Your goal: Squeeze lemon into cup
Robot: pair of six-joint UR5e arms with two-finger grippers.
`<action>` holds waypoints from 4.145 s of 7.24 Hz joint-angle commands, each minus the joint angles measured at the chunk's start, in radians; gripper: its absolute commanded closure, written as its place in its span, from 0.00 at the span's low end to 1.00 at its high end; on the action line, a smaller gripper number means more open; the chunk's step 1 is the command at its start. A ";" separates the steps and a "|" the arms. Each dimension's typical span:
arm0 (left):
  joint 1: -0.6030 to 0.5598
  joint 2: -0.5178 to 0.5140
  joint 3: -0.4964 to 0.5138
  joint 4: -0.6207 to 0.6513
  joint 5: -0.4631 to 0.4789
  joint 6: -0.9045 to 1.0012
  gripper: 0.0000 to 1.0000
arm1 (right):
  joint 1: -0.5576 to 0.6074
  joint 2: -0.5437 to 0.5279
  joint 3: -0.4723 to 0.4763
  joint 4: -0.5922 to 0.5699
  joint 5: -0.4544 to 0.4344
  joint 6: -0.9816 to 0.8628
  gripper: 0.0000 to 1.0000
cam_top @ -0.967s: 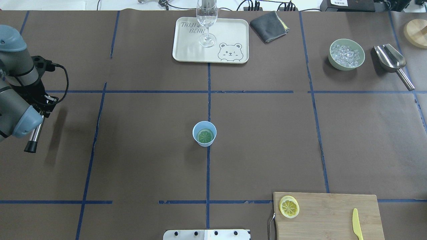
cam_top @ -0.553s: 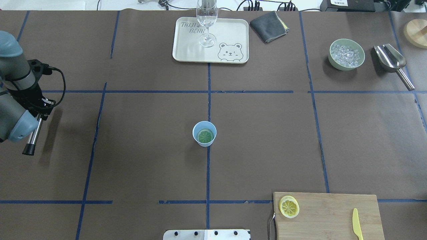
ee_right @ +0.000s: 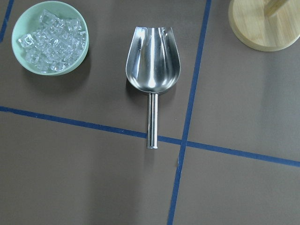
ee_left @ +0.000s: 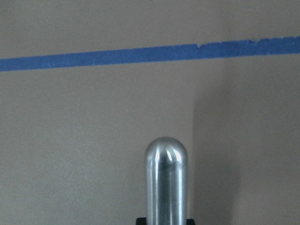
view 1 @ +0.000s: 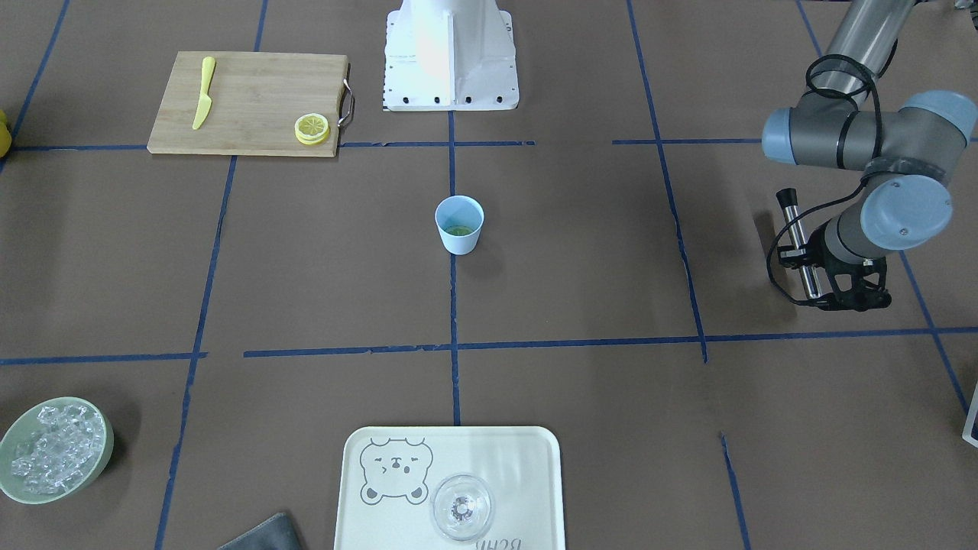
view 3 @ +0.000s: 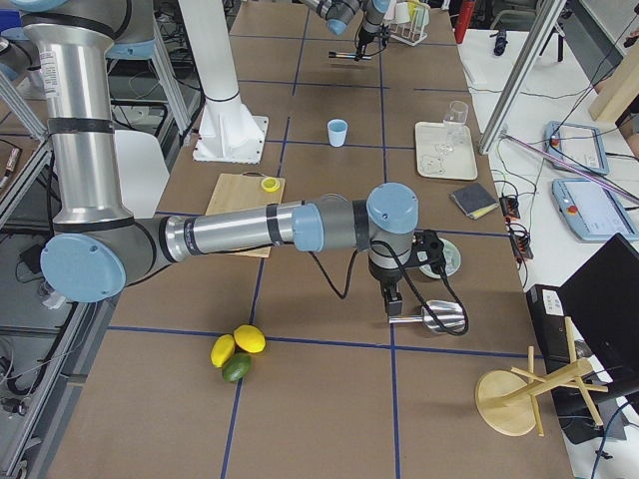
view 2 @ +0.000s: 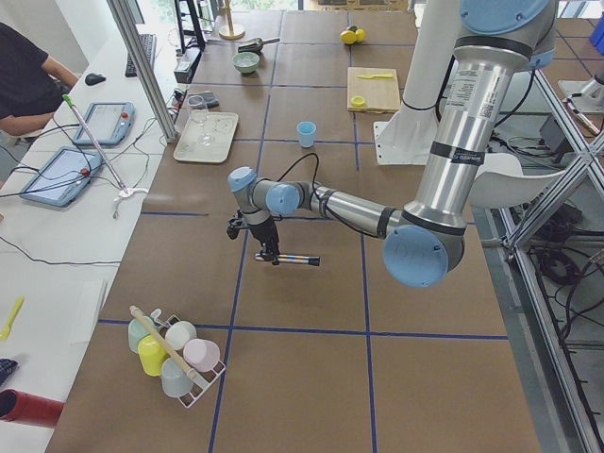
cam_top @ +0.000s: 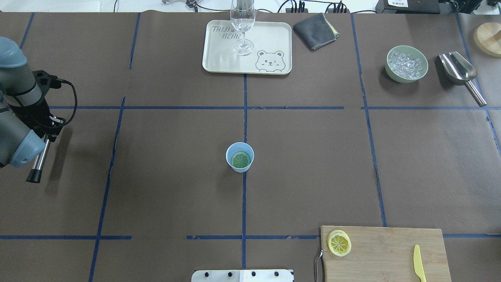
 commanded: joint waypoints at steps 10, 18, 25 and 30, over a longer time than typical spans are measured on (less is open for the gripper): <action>-0.075 -0.014 -0.220 0.002 -0.008 0.000 0.00 | -0.002 0.006 -0.003 0.000 -0.002 0.002 0.00; -0.570 0.130 -0.174 0.002 -0.133 0.512 0.00 | 0.000 -0.035 -0.065 -0.003 0.008 0.021 0.00; -0.575 0.182 -0.046 -0.114 -0.135 0.526 0.00 | -0.002 -0.164 0.103 -0.002 0.011 0.132 0.00; -0.580 0.296 -0.116 -0.188 -0.269 0.521 0.00 | -0.005 -0.161 0.100 -0.002 0.012 0.132 0.00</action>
